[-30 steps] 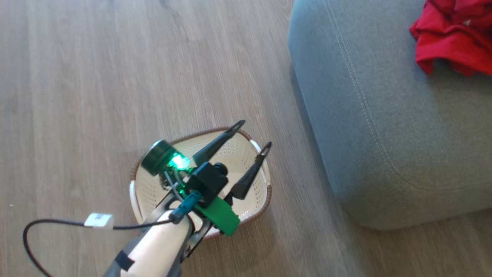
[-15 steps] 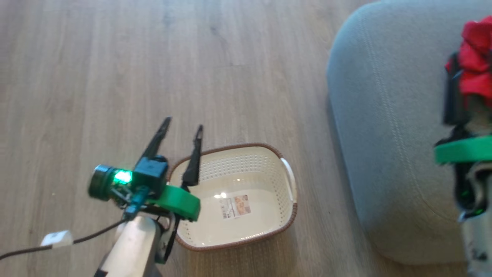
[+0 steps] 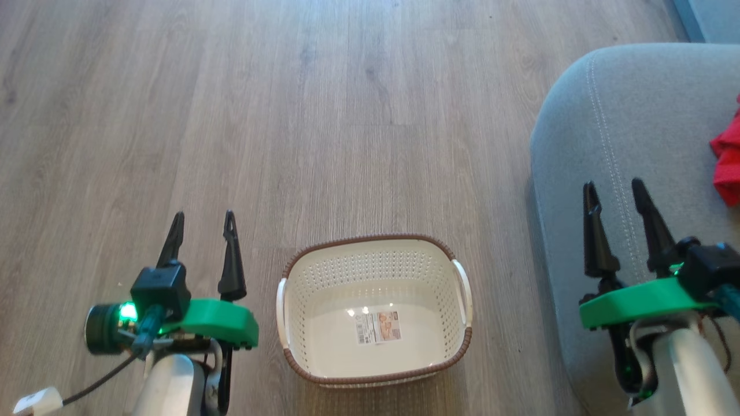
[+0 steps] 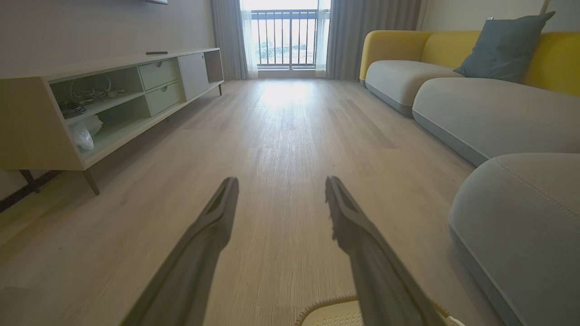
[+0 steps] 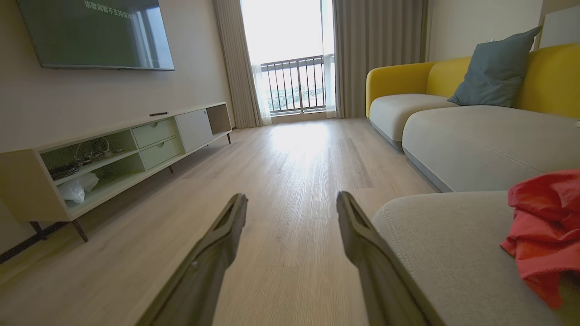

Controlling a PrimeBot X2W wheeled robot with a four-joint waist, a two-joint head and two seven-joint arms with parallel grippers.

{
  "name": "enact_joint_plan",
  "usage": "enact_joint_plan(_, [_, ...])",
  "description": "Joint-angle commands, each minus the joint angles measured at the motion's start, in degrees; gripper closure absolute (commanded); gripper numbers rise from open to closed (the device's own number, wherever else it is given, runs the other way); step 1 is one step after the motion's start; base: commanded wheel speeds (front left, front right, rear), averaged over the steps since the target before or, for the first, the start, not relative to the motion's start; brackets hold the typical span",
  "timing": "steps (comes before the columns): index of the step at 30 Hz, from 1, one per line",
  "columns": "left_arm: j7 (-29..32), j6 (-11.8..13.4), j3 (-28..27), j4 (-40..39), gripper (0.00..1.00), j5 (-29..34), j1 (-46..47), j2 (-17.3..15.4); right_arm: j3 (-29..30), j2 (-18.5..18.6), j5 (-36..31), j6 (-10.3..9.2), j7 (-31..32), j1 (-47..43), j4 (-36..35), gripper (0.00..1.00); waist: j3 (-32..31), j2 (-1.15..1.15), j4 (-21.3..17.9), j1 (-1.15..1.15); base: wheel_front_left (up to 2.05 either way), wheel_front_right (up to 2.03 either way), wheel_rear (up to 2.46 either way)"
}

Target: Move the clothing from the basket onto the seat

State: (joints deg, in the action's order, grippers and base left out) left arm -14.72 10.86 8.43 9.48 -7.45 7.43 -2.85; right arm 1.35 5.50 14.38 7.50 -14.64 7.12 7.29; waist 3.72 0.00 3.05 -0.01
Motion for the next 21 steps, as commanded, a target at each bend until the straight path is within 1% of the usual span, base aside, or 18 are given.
enact_joint_plan(1, [-0.3, 0.7, -2.3, -1.9, 0.00, -0.6, 1.0, -0.1, -1.2, -0.4, -1.0, -0.01, -0.4, 0.5, -1.5, 0.00, -0.4, 0.00, 0.3, 0.01, 0.00, 0.00, 0.00])
enact_joint_plan(7, [-0.3, 0.8, -1.8, -1.0, 0.00, -0.9, -0.5, 0.0, -1.3, -2.0, -2.6, -0.01, -0.4, -1.7, -0.7, 0.00, -1.2, 0.00, 0.7, 0.01, 0.00, 0.00, 0.00])
enact_joint_plan(9, [-0.3, 0.6, -1.7, -0.3, 0.00, -1.8, -0.8, 0.0, -1.8, -2.2, -3.2, -0.01, -0.4, -2.3, -0.3, 0.00, -1.3, 0.00, 0.7, 0.01, 0.00, 0.00, 0.00])
enact_joint_plan(13, [-0.3, 0.6, -1.4, 0.1, 0.00, -1.7, -0.9, 0.0, -2.1, -2.4, -4.1, -0.01, -0.4, -2.6, 0.2, 0.00, -1.3, 0.00, 0.7, 0.01, 0.00, 0.00, 0.00])
enact_joint_plan(18, [-0.3, -1.2, -1.5, 1.9, 0.00, -2.4, -1.0, 0.0, -1.3, -2.5, -4.1, -0.01, -0.4, -2.3, 0.2, 0.00, -1.3, 0.00, 0.7, 0.01, 0.00, 0.00, 0.00])
enact_joint_plan(21, [-0.3, -1.8, -2.3, 1.4, 0.00, -2.8, -0.7, 0.0, -1.1, -2.6, -4.2, -0.01, -0.4, -2.0, 0.1, 0.00, -1.1, 0.00, 0.6, 0.01, 0.00, 0.00, 0.00])
